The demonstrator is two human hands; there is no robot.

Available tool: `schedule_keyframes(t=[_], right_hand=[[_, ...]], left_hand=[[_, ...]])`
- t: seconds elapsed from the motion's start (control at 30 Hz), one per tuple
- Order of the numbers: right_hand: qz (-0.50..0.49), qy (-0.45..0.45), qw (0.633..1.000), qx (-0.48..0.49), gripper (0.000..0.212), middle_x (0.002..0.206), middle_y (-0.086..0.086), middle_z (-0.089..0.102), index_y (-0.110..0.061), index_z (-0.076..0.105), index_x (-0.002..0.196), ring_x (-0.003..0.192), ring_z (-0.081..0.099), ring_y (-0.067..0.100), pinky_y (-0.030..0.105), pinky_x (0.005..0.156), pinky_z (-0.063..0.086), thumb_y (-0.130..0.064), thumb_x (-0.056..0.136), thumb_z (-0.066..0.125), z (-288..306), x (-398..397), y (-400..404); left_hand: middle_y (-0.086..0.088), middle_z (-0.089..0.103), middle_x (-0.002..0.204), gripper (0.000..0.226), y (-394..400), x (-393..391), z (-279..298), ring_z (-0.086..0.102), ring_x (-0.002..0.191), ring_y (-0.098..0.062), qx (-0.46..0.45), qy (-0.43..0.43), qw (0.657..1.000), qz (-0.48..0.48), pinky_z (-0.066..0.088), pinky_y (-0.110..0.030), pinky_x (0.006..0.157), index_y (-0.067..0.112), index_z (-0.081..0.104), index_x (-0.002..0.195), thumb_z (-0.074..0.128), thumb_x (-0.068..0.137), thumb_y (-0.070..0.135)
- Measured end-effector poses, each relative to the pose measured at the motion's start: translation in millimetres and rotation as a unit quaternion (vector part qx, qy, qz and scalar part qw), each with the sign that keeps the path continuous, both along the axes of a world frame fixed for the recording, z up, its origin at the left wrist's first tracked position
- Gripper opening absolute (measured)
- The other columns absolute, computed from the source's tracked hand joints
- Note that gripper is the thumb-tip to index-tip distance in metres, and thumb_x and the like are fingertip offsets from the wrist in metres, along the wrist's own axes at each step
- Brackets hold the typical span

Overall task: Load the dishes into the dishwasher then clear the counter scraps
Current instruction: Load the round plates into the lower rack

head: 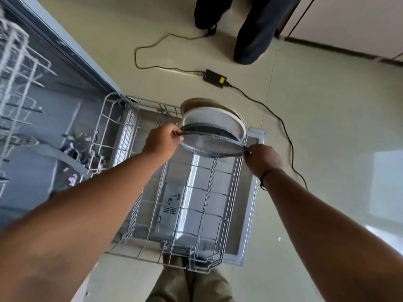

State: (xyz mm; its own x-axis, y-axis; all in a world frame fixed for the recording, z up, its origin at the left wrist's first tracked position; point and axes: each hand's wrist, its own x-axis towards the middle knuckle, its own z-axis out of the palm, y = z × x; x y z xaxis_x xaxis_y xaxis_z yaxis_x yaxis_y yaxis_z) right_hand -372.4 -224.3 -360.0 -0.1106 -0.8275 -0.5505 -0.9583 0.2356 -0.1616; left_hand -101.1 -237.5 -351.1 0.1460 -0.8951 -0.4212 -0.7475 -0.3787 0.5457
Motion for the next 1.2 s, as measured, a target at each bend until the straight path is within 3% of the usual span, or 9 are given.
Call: schedule_keyframes(t=[0.17,0.27,0.4,0.53,0.63,0.77,0.9,1.07,1.2], right_hand=[[0.003,-0.008,1.000,0.026,0.025,0.104,0.012,0.068,-0.017,0.068,0.099,0.096,0.064,0.033,0.028,0.068,0.042,-0.023,0.090,0.046,-23.8,3.4,-4.5],[0.004,-0.021,0.999,0.026,0.026,0.105,0.011,0.067,-0.016,0.067,0.102,0.095,0.063,0.032,0.028,0.068,0.043,-0.027,0.092,0.046,-31.9,8.9,-3.1],[-0.019,-0.057,0.998,0.021,0.031,0.105,0.015,0.067,-0.015,0.066,0.107,0.094,0.062,0.034,0.030,0.068,0.044,-0.035,0.092,0.047,-34.3,18.3,2.4],[-0.019,-0.082,0.996,0.014,0.036,0.113,0.012,0.066,-0.022,0.055,0.124,0.100,0.062,0.033,0.031,0.071,0.043,-0.037,0.091,0.048,-27.4,15.3,13.6],[-0.031,-0.098,0.995,0.001,0.045,0.118,0.009,0.066,-0.025,0.046,0.134,0.104,0.062,0.032,0.033,0.078,0.047,-0.036,0.091,0.051,-13.2,11.7,22.1],[-0.042,-0.099,0.994,0.010,0.049,0.122,0.010,0.064,-0.023,0.041,0.135,0.106,0.061,0.032,0.037,0.084,0.050,-0.036,0.089,0.054,16.5,10.5,33.8],[-0.012,-0.099,0.995,0.017,0.054,0.122,0.011,0.063,-0.023,0.038,0.136,0.106,0.061,0.032,0.037,0.084,0.050,-0.038,0.087,0.055,58.4,21.2,51.8],[0.112,-0.104,0.988,0.017,0.062,0.136,0.008,0.051,-0.022,0.033,0.139,0.123,0.049,0.029,0.041,0.096,0.047,-0.042,0.086,0.057,122.1,56.0,80.9],[0.238,-0.099,0.966,-0.012,0.066,0.136,0.008,0.047,-0.021,0.030,0.140,0.128,0.041,0.027,0.041,0.102,0.041,-0.045,0.086,0.057,173.9,97.0,104.0]], left_hand=[[0.000,0.064,0.079,0.011,0.6,6.7,-23.4,0.063,0.076,-0.023,0.012,0.007,1.000,-0.004,0.042,-0.024,0.061,0.020,0.065,0.086,0.074,0.081,0.019],[-0.005,0.069,0.088,0.014,3.4,7.8,-30.8,0.064,0.080,-0.024,0.029,0.011,1.000,-0.005,0.048,-0.028,0.068,0.015,0.068,0.092,0.073,0.082,0.022],[-0.006,0.070,0.100,0.019,6.9,9.6,-33.5,0.063,0.088,-0.021,0.037,0.011,0.999,0.021,0.042,-0.026,0.070,0.017,0.066,0.095,0.065,0.088,0.035],[-0.009,0.065,0.120,0.037,14.9,15.9,-28.4,0.062,0.103,-0.026,0.104,-0.007,0.994,0.017,0.045,-0.028,0.080,0.013,0.062,0.114,0.061,0.090,0.041],[-0.013,0.054,0.136,0.054,29.4,18.6,-16.7,0.055,0.118,-0.030,0.137,-0.003,0.990,0.017,0.044,-0.034,0.095,0.010,0.048,0.133,0.057,0.092,0.044],[-0.014,0.045,0.144,0.063,57.1,21.3,16.1,0.050,0.125,-0.030,0.156,0.027,0.984,0.081,0.040,-0.034,0.098,0.009,0.038,0.140,0.055,0.092,0.047],[-0.011,0.044,0.146,0.063,97.7,23.7,67.3,0.048,0.127,-0.029,0.152,0.012,0.985,0.076,0.040,-0.036,0.100,0.012,0.038,0.141,0.054,0.092,0.049],[-0.006,0.043,0.147,0.067,152.9,34.4,150.3,0.046,0.130,-0.024,0.096,-0.038,0.994,0.018,0.039,-0.033,0.104,0.017,0.036,0.144,0.054,0.090,0.053],[-0.005,0.049,0.141,0.067,196.6,50.3,212.1,0.049,0.125,-0.021,0.029,-0.095,0.995,0.030,0.040,-0.029,0.100,0.018,0.037,0.142,0.053,0.089,0.056]])
